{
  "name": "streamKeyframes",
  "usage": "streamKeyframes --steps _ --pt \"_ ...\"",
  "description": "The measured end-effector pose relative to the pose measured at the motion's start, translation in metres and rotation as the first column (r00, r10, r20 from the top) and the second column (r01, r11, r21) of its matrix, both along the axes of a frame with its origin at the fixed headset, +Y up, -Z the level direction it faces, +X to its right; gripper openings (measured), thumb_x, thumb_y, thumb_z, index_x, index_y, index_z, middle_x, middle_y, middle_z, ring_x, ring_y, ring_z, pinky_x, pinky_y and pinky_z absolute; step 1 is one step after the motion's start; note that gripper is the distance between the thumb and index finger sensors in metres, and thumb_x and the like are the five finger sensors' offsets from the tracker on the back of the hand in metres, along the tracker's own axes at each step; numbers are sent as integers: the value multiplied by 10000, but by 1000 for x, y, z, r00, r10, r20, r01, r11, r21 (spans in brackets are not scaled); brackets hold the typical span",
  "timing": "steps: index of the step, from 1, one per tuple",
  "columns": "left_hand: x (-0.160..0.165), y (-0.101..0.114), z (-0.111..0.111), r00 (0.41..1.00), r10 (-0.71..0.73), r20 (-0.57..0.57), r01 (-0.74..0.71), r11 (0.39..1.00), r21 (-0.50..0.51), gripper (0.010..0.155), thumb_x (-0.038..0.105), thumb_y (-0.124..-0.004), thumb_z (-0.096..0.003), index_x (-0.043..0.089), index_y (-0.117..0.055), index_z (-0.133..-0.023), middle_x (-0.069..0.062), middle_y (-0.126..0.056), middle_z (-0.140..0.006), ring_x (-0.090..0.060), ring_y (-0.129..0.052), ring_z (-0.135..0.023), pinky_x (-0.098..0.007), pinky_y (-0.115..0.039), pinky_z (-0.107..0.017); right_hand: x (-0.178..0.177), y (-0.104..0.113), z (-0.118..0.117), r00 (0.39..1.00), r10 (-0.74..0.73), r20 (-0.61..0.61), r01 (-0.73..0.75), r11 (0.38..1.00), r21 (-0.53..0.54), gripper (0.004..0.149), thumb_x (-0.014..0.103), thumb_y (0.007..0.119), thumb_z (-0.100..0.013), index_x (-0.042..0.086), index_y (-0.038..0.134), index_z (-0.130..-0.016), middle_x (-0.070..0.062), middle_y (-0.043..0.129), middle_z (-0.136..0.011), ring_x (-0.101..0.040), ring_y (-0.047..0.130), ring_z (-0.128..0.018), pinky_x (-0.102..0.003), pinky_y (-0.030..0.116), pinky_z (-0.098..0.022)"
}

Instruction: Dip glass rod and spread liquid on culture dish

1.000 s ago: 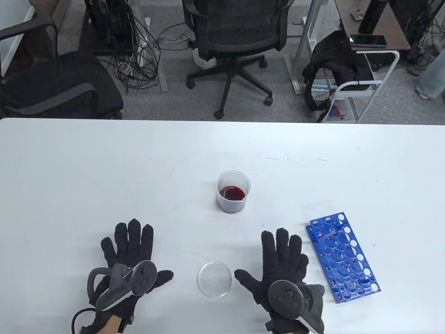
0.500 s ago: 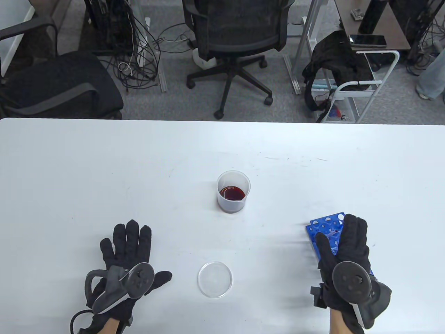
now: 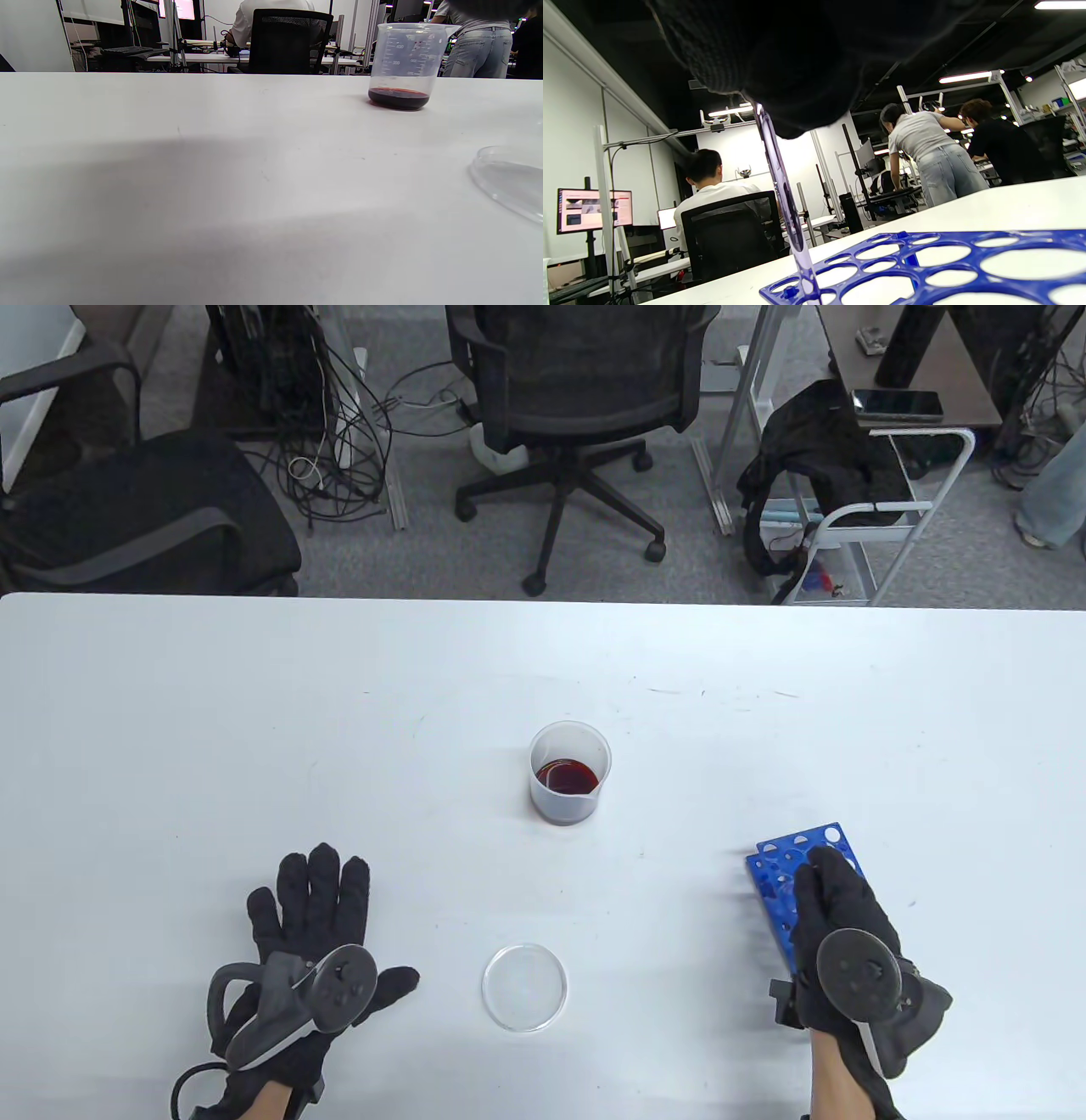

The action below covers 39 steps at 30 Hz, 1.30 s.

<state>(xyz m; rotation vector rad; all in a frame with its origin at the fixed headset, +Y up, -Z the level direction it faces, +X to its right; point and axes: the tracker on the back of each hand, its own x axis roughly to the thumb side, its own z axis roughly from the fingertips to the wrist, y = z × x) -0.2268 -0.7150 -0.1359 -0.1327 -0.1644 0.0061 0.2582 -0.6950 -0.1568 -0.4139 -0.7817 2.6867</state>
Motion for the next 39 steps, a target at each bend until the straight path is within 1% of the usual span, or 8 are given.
streamKeyframes --steps 4,7,17,23,26,32,35,39 --pt "1 0 0 1000 -4 2 4 1000 -1 1156 811 -581 -382 130 -106 -1186 -277 -75 -1210 -593 -124 -1110 -761 -243 -758 0 2 0 999 33 -9 -33 999 -1 418 361 809 -534 149 803 -895 -81 952 -742 -84 985 -427 -196 872 -209" --pt "1 0 0 1000 -5 0 5 1000 -2 1155 810 -583 -382 131 -107 -1186 -279 -73 -1209 -593 -124 -1110 -760 -240 -759 2 8 4 999 32 -9 -31 999 29 415 355 806 -540 147 798 -899 -87 949 -746 -82 982 -424 -193 869 -206" --pt "0 0 0 1000 -6 -1 6 1000 -8 1156 809 -585 -382 130 -105 -1186 -280 -71 -1208 -594 -123 -1108 -760 -239 -757 -2 35 14 997 70 -12 -69 995 73 408 349 803 -552 133 805 -897 -104 949 -738 -88 980 -418 -193 865 -200" --pt "1 0 0 1000 -8 5 8 1000 -16 1156 808 -586 -383 129 -104 -1186 -281 -70 -1207 -593 -122 -1109 -759 -238 -758 -5 48 21 998 65 -23 -62 993 105 408 343 801 -555 125 806 -899 -113 948 -736 -91 979 -418 -194 863 -199" --pt "2 0 0 1000 -6 9 6 1000 -16 1155 809 -585 -384 129 -104 -1185 -280 -69 -1206 -592 -122 -1109 -757 -238 -759 -11 57 26 997 62 -46 -56 990 133 407 339 801 -555 121 807 -899 -116 949 -734 -93 980 -416 -194 864 -197" --pt "3 0 2 1000 -3 21 3 1000 -10 1156 809 -586 -383 129 -103 -1185 -282 -70 -1206 -592 -122 -1110 -756 -238 -760 -40 76 39 988 54 -146 -22 978 208 407 335 801 -557 112 811 -897 -120 953 -727 -93 981 -412 -194 865 -193" --pt "4 0 2 1000 -4 24 5 1000 -10 1156 808 -584 -384 129 -101 -1185 -279 -69 -1206 -588 -125 -1111 -755 -239 -760 -63 85 47 974 47 -223 9 969 247 408 333 802 -557 108 813 -896 -122 954 -726 -92 983 -411 -193 867 -191" --pt "5 0 3 999 -2 32 2 1000 -8 1157 809 -584 -383 128 -102 -1184 -279 -69 -1206 -590 -125 -1110 -753 -238 -761 -97 97 56 939 44 -342 61 955 289 407 331 807 -556 98 822 -889 -127 965 -711 -89 991 -398 -192 875 -179"
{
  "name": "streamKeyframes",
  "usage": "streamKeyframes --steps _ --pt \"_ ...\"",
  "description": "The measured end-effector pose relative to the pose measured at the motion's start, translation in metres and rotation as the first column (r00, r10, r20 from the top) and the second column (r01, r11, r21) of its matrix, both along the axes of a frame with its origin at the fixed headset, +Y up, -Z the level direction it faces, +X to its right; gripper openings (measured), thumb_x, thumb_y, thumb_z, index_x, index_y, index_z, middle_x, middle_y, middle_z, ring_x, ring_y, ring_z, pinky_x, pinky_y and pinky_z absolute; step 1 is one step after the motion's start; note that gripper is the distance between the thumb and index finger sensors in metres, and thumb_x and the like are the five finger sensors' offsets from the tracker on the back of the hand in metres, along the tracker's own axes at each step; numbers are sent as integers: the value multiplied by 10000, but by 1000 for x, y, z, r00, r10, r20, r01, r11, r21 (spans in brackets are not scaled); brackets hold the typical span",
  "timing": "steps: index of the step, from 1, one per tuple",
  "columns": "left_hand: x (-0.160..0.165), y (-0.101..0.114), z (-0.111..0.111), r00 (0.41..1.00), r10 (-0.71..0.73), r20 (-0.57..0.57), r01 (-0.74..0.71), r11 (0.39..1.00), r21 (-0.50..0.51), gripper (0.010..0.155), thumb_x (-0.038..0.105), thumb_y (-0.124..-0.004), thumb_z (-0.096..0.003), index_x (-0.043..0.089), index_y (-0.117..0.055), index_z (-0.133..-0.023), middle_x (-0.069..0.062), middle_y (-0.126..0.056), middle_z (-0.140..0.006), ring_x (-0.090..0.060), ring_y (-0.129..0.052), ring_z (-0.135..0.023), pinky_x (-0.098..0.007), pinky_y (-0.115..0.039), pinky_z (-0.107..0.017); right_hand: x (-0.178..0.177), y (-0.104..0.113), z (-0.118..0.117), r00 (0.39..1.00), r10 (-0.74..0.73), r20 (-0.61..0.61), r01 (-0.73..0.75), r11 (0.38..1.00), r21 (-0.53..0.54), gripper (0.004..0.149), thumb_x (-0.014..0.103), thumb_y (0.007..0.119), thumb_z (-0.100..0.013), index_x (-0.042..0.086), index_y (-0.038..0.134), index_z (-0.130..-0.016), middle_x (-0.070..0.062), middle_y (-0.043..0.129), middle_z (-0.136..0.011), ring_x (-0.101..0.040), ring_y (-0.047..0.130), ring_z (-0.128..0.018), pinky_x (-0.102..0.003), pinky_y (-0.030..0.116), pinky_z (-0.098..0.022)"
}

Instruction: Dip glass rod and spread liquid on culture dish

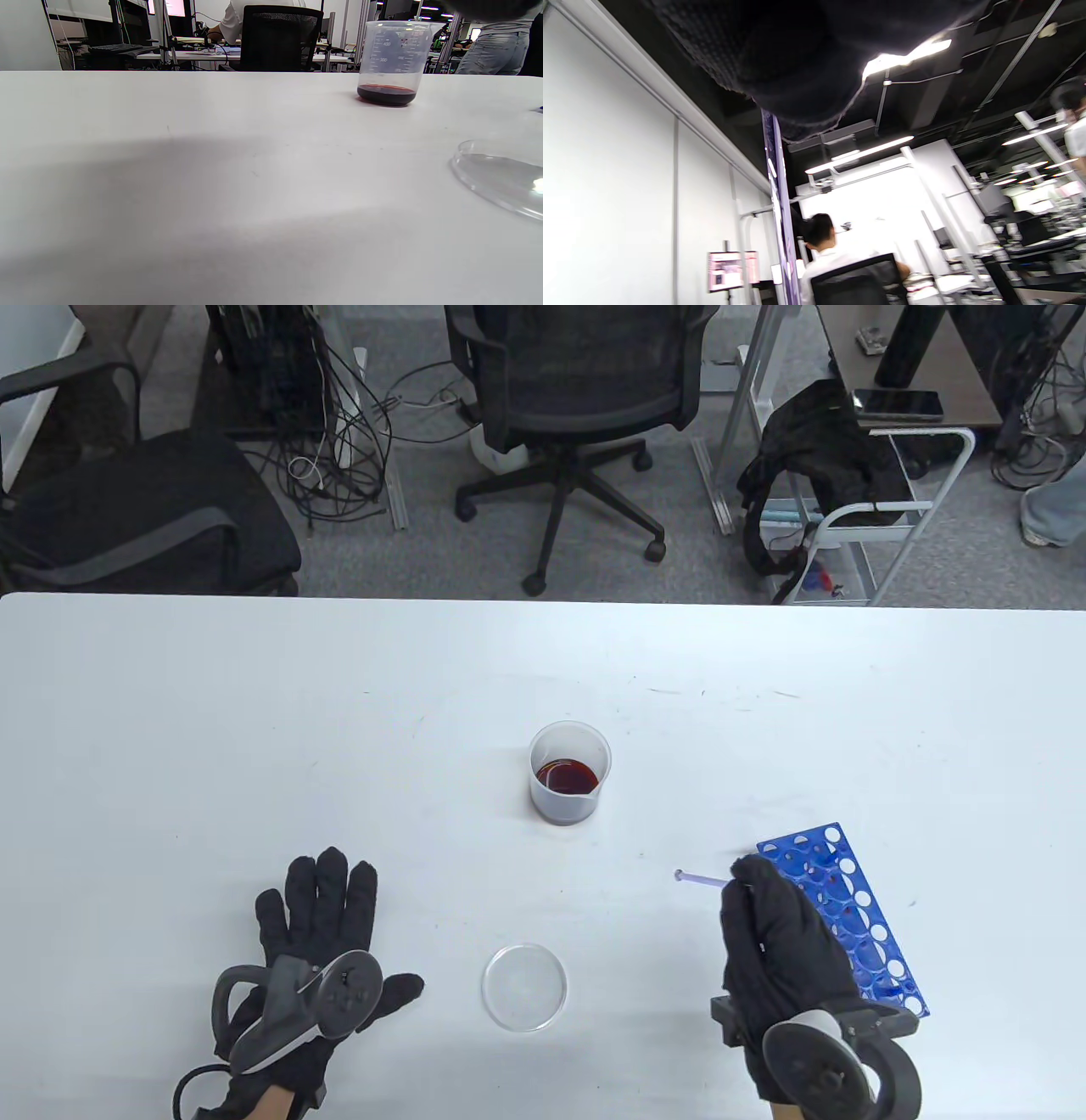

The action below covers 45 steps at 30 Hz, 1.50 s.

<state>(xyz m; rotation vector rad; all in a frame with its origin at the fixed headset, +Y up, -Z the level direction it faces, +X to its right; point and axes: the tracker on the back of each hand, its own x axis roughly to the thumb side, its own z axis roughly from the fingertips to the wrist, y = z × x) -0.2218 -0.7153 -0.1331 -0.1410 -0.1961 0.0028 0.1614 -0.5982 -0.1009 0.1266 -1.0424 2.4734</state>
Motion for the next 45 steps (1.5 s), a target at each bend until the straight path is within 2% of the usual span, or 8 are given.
streamKeyframes --steps 6,12,18,27,31,35,40,45 --pt "3 1 2 1000 5 16 -5 1000 5 1155 808 -582 -383 130 -99 -1183 -277 -67 -1206 -587 -124 -1112 -751 -238 -763 -54 12 9 984 -6 -176 12 999 34 407 332 811 -554 95 826 -885 -127 971 -701 -80 995 -389 -185 881 -171" --pt "6 2 5 999 15 38 -16 1000 7 1154 809 -581 -382 132 -96 -1181 -276 -66 -1205 -585 -121 -1112 -751 -238 -762 -103 4 8 937 -67 -343 64 998 -20 406 337 819 -551 97 832 -879 -125 976 -694 -76 998 -383 -183 884 -166" --pt "7 4 8 998 25 57 -26 1000 15 1154 810 -577 -381 133 -93 -1180 -263 -61 -1208 -581 -122 -1115 -751 -238 -764 -146 -26 4 881 -102 -462 73 994 -80 404 346 838 -538 99 847 -858 -117 990 -672 -63 1009 -362 -181 893 -148" --pt "8 5 11 996 41 76 -45 998 45 1148 810 -580 -380 144 -105 -1186 -225 -58 -1212 -572 -151 -1123 -724 -291 -791 -172 -77 -1 844 -143 -516 81 987 -140 406 351 855 -525 103 852 -847 -111 996 -659 -47 1008 -342 -175 893 -135" --pt "12 11 18 993 62 105 -77 986 145 1130 807 -598 -370 161 -198 -1206 -183 -170 -1247 -542 -259 -1154 -696 -372 -810 -173 -79 -1 857 -107 -505 53 991 -120 405 352 856 -523 108 853 -846 -110 997 -659 -46 1008 -342 -174 893 -135" --pt "15 23 33 975 135 175 -192 910 368 1011 762 -648 -384 192 -414 -1185 -107 -460 -1249 -470 -541 -1149 -621 -553 -817 -172 -83 -2 859 -110 -499 48 990 -135 405 350 854 -524 105 852 -847 -110 997 -661 -48 1008 -343 -176 893 -136" --pt "21 32 49 952 188 244 -291 806 516 757 658 -715 -445 235 -653 -1069 -26 -743 -1110 -356 -811 -985 -536 -703 -743 -173 -84 -3 861 -110 -496 41 988 -148 411 349 849 -523 96 849 -847 -111 994 -663 -50 1008 -344 -177 893 -136" --pt "28 32 54 946 202 253 -314 761 568 569 537 -790 -476 197 -794 -932 0 -889 -916 -311 -922 -776 -474 -788 -645 -173 -85 -3 849 -152 -506 74 983 -171 415 348 835 -523 75 846 -837 -110 989 -665 -56 1007 -349 -182 893 -139"
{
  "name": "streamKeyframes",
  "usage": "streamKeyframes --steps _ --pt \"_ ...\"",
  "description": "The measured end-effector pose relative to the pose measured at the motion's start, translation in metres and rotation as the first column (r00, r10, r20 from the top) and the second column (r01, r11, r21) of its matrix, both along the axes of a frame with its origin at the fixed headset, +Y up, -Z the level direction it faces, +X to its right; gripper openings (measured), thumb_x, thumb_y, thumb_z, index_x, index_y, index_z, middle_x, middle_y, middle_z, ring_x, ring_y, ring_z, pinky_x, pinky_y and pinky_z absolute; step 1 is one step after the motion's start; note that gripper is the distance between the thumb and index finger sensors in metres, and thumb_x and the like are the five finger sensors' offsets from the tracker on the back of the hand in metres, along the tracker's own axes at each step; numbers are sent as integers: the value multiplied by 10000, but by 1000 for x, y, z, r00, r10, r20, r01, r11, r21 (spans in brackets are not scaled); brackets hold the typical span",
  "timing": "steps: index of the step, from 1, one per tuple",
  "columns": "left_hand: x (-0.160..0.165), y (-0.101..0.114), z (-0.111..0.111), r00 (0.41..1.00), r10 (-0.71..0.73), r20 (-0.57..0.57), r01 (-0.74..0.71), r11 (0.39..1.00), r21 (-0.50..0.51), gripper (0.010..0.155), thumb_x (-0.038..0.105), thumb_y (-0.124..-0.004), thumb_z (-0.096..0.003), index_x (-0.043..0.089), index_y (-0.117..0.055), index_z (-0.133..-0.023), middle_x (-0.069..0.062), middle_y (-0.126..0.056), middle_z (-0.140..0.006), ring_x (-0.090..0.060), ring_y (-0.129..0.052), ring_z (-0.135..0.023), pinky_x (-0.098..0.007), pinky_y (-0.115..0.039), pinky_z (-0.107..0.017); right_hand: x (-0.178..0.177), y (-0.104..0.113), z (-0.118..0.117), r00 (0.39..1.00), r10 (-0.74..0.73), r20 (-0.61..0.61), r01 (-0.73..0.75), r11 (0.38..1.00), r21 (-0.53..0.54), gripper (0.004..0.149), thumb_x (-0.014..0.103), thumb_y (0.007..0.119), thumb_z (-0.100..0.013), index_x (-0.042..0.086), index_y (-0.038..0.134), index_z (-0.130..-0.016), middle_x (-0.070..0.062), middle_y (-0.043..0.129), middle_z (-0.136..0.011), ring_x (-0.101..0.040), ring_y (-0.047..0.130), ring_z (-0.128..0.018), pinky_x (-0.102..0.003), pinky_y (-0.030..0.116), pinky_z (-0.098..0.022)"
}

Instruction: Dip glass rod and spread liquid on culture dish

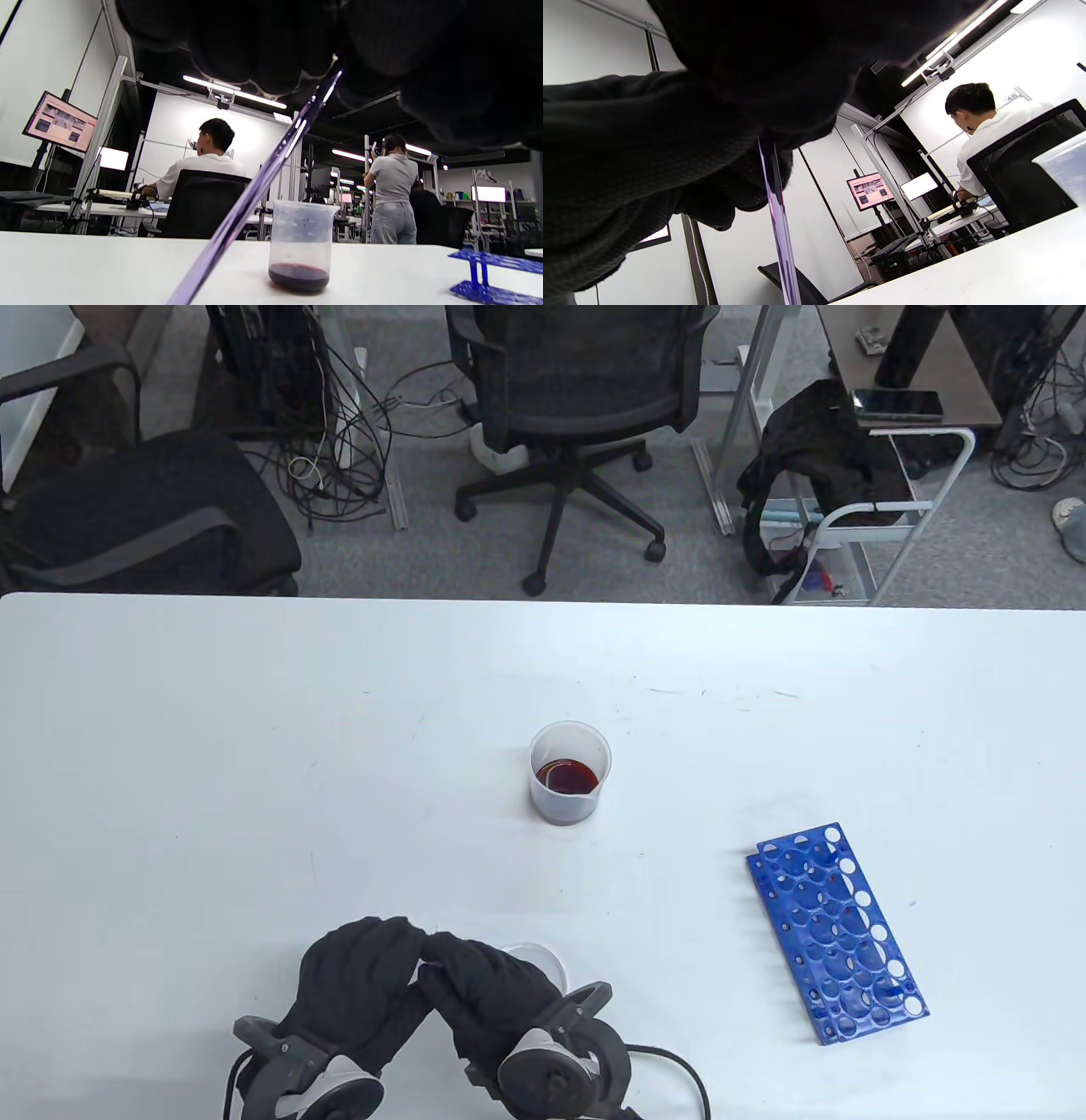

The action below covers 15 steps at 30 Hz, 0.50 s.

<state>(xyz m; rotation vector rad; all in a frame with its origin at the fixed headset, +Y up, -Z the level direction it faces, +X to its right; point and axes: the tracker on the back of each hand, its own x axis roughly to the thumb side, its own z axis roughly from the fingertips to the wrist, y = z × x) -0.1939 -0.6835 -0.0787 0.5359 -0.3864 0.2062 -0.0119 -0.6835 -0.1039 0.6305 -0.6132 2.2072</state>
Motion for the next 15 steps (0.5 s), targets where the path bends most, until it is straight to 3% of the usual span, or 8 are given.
streamKeyframes --steps 7,12,15 --pt "10 -4 2 1000 -10 -12 11 998 56 491 495 -801 -494 132 -864 -819 -20 -964 -710 -272 -975 -543 -430 -843 -501 0 -1 0 1000 -10 -23 10 1000 -10 428 354 795 -523 48 847 -818 -140 982 -670 -90 1013 -372 -206 890 -155" --pt "12 -1 1 1000 -12 -18 14 997 78 485 499 -807 -494 138 -872 -811 -10 -977 -686 -254 -991 -515 -410 -861 -479 7 5 -4 998 -7 -59 5 999 -35 440 377 784 -540 67 854 -845 -142 977 -716 -136 1016 -421 -244 891 -195" --pt "15 -1 -1 999 -34 -24 35 997 74 463 495 -803 -498 164 -874 -814 0 -981 -684 -251 -996 -513 -406 -865 -478 17 12 -10 995 75 -58 -80 994 -73 503 433 787 -540 84 815 -900 -148 932 -803 -187 992 -521 -299 889 -284"
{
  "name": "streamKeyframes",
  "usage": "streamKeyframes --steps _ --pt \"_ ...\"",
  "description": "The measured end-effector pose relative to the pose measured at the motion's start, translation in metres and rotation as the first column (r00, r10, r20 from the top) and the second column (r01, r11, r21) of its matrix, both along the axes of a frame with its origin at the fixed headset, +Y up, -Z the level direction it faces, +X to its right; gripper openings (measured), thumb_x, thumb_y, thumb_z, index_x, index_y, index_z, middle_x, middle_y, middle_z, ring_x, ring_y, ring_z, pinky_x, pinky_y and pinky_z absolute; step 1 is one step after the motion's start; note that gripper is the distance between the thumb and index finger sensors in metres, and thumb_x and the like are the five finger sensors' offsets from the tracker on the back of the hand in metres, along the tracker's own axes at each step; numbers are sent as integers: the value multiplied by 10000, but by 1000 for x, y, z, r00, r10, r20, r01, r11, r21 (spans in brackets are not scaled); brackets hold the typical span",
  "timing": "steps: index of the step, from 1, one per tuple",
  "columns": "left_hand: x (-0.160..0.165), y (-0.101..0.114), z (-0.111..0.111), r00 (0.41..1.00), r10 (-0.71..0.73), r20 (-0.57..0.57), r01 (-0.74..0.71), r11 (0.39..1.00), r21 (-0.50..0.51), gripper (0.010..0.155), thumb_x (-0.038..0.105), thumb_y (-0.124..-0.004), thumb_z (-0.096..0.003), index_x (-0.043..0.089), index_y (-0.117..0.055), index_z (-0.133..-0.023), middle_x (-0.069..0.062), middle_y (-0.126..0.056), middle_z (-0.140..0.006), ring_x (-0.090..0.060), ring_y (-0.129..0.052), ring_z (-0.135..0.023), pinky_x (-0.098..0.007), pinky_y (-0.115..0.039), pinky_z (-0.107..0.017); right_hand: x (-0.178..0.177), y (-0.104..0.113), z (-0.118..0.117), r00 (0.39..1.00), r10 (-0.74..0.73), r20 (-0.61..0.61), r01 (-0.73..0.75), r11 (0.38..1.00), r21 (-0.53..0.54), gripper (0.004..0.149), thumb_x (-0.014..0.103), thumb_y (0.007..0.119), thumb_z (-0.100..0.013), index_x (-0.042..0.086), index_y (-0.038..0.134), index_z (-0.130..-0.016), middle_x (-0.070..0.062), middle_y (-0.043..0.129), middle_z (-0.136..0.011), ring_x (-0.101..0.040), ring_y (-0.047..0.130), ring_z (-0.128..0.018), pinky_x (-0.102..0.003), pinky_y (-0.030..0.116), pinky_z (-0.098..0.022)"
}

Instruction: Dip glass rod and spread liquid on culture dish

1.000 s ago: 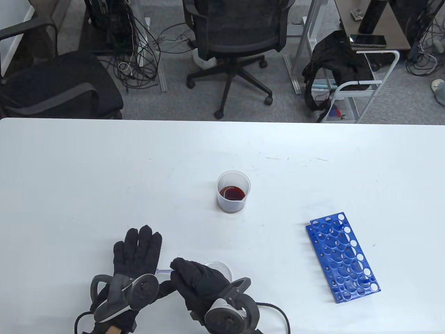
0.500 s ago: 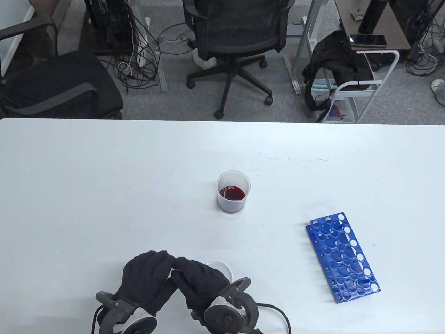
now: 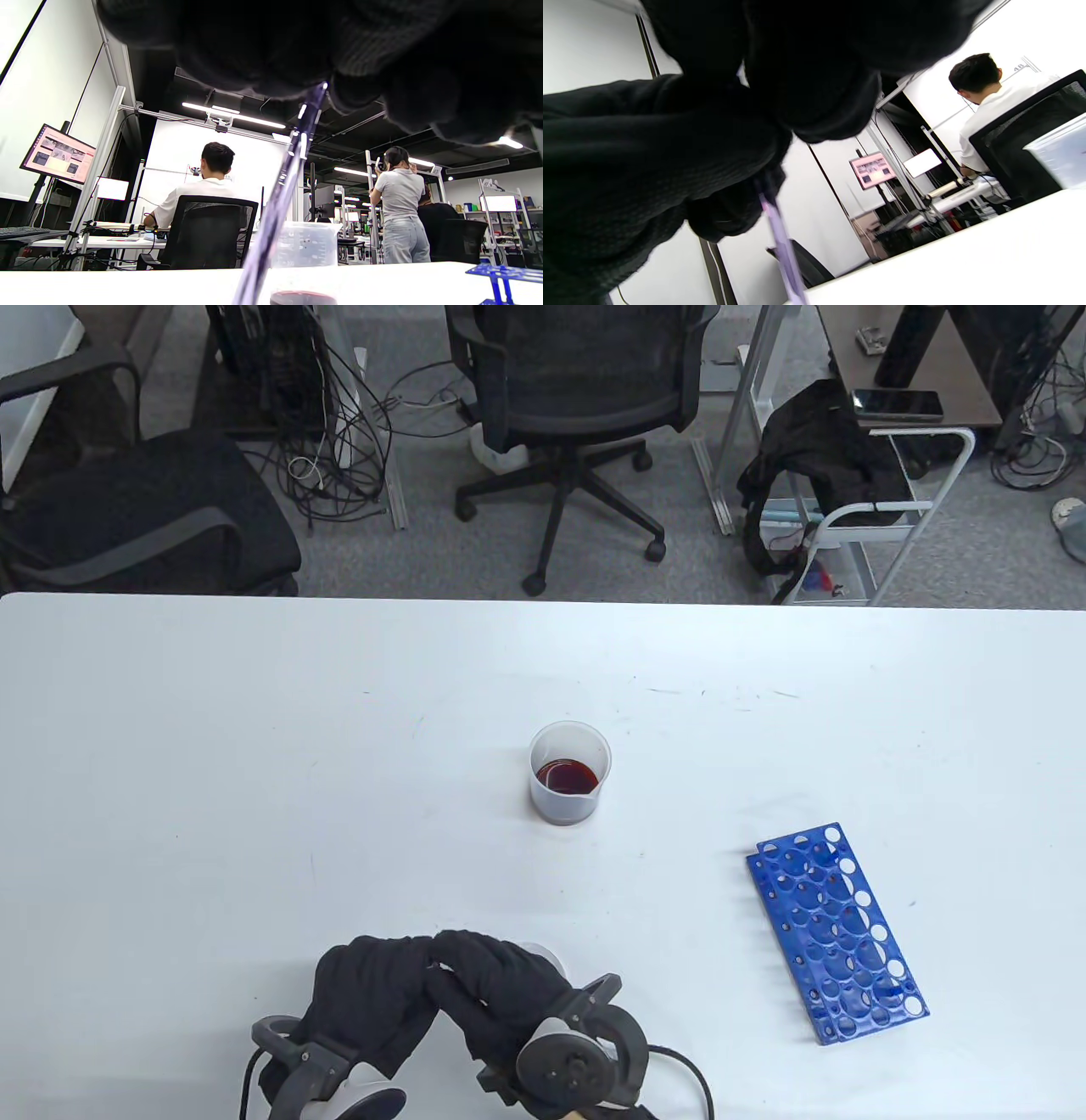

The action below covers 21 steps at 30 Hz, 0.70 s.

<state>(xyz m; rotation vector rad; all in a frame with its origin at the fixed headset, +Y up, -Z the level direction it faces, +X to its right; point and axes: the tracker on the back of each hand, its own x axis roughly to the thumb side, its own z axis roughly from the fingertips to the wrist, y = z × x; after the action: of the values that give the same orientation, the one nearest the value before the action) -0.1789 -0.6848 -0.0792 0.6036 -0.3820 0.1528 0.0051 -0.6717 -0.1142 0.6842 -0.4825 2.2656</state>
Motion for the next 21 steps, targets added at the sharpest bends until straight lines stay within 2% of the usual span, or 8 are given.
streamKeyframes --steps 2,4,7,10,12,15,18,21 --pt "0 -2 0 1000 -16 0 16 1000 -4 459 498 -805 -495 175 -874 -814 4 -983 -683 -251 -999 -513 -406 -868 -476 10 3 -7 999 47 -8 -47 998 -30 576 474 781 -541 70 770 -952 -165 887 -869 -231 968 -602 -362 876 -361" --pt "0 -3 -1 1000 -25 -4 25 1000 -3 453 501 -811 -492 186 -876 -811 9 -984 -682 -250 -1000 -515 -405 -870 -477 18 4 -13 993 116 -26 -118 989 -86 676 514 781 -534 54 700 -1023 -194 810 -965 -331 906 -732 -490 824 -472" --pt "0 -2 -1 1000 -16 -10 16 1000 -2 448 508 -823 -486 198 -883 -803 14 -989 -678 -252 -1004 -514 -405 -873 -476 29 -3 -24 946 310 -95 -322 931 -172 856 606 736 -530 61 492 -1144 -216 596 -1130 -476 698 -946 -673 669 -610" --pt "-2 -1 0 1000 -15 -21 15 1000 6 439 518 -836 -476 215 -892 -788 24 -998 -669 -254 -1013 -506 -398 -883 -469 38 -26 -32 863 468 -191 -502 838 -214 988 678 683 -502 80 300 -1188 -264 383 -1203 -595 486 -1036 -800 523 -642" --pt "-3 -1 -1 999 -11 -31 11 1000 -2 433 525 -839 -473 227 -896 -783 32 -1005 -664 -236 -1026 -504 -393 -892 -464 41 -41 -35 820 524 -230 -569 787 -240 1037 718 648 -483 106 194 -1188 -283 282 -1215 -636 370 -1053 -850 443 -641" --pt "-6 -1 -2 999 -2 -41 2 1000 -8 427 526 -851 -466 233 -903 -772 37 -1015 -657 -236 -1038 -500 -391 -902 -456 44 -74 -38 700 651 -295 -715 637 -290 1065 779 542 -471 155 -4 -1139 -285 66 -1198 -650 164 -1053 -903 295 -615" --pt "-8 0 -3 999 9 -48 -10 1000 -17 420 526 -865 -456 237 -914 -757 38 -1024 -649 -240 -1046 -498 -392 -907 -453 44 -102 -39 615 708 -348 -788 532 -310 1067 797 467 -474 145 -107 -1094 -284 -47 -1159 -644 59 -1030 -908 226 -596" --pt "-10 -1 -4 998 19 -59 -21 999 -40 414 523 -873 -454 240 -917 -753 36 -1027 -653 -244 -1050 -504 -396 -909 -455 46 -124 -40 595 693 -408 -803 488 -342 1040 791 442 -484 156 -118 -1088 -281 -79 -1145 -633 5 -1012 -906 184 -587"
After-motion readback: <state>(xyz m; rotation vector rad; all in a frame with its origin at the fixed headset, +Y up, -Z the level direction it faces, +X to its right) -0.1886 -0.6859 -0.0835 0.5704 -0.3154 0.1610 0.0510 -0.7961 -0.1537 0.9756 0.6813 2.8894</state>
